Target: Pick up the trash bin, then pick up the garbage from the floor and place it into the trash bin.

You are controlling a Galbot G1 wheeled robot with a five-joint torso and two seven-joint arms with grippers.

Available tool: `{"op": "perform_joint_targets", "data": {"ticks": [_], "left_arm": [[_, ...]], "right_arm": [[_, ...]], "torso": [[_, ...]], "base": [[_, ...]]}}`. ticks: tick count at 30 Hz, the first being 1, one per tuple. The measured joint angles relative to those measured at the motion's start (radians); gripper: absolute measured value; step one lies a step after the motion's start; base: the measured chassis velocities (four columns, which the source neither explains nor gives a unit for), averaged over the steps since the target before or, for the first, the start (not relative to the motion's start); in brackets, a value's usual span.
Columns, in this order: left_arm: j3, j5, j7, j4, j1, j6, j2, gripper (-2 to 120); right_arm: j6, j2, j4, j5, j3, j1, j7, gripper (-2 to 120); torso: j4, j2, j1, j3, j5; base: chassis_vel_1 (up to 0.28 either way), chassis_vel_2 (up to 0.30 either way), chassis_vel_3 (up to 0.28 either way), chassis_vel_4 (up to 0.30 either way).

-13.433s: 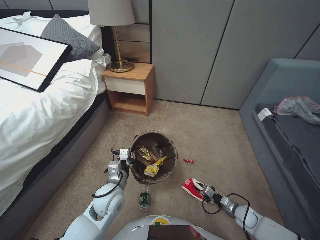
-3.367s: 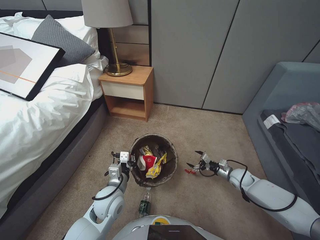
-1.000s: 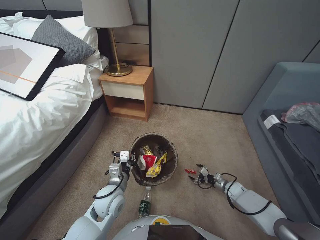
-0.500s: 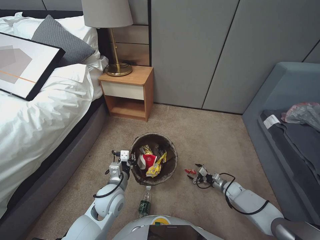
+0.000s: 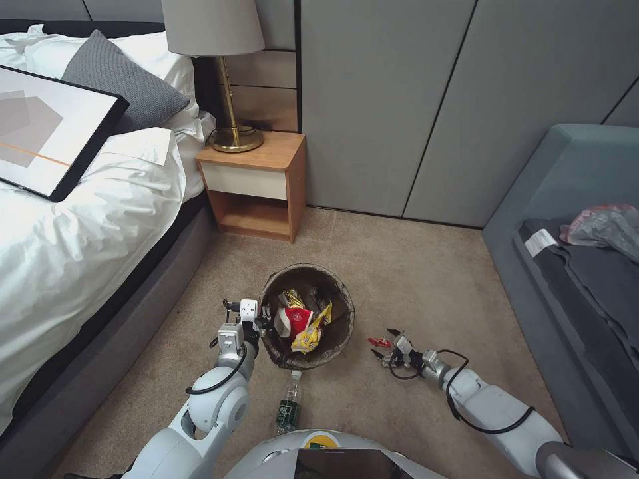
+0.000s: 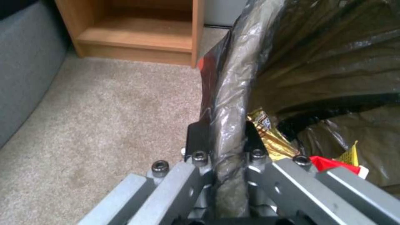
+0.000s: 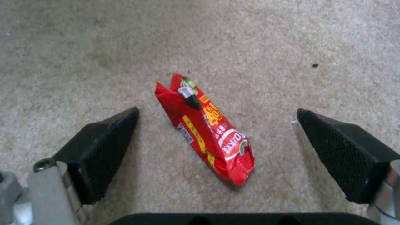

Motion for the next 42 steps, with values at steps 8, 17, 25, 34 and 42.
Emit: {"op": "perform_joint_targets", "data": {"ticks": [8, 17, 25, 34, 42], "left_arm": [[0.003, -0.001, -0.001, 0.000, -0.004, 0.002, 0.001, 0], [0.005, -0.001, -0.002, 0.001, -0.006, 0.002, 0.000, 0], [0.008, -0.002, -0.002, 0.005, -0.011, 0.003, -0.003, 0], [0.010, -0.003, -0.002, 0.011, -0.017, 0.003, -0.002, 0], [0.011, -0.006, -0.002, 0.012, -0.019, 0.003, 0.001, 0]], "right_arm": [[0.006, 0.006, 0.013, -0.001, 0.024, -0.028, 0.003, 74], [0.010, 0.000, 0.036, -0.002, 0.034, -0.048, 0.012, 52], [0.015, 0.000, 0.040, -0.002, 0.041, -0.056, 0.012, 34], [0.020, 0.003, 0.040, -0.007, 0.044, -0.059, 0.020, 6], [0.022, 0.004, 0.038, -0.010, 0.044, -0.057, 0.026, 3]], "torso": [[0.0003, 0.000, 0.000, 0.000, 0.0005], [0.0004, 0.000, 0.000, 0.000, 0.0011], [0.0002, 0.000, 0.000, 0.000, 0.0011], [0.0002, 0.000, 0.000, 0.000, 0.0010], [0.0001, 0.000, 0.000, 0.000, 0.0006]], "base": [[0.000, 0.000, 0.000, 0.000], [0.000, 0.000, 0.000, 0.000], [0.000, 0.000, 0.000, 0.000], [0.000, 0.000, 0.000, 0.000], [0.000, 0.000, 0.000, 0.000]]}}
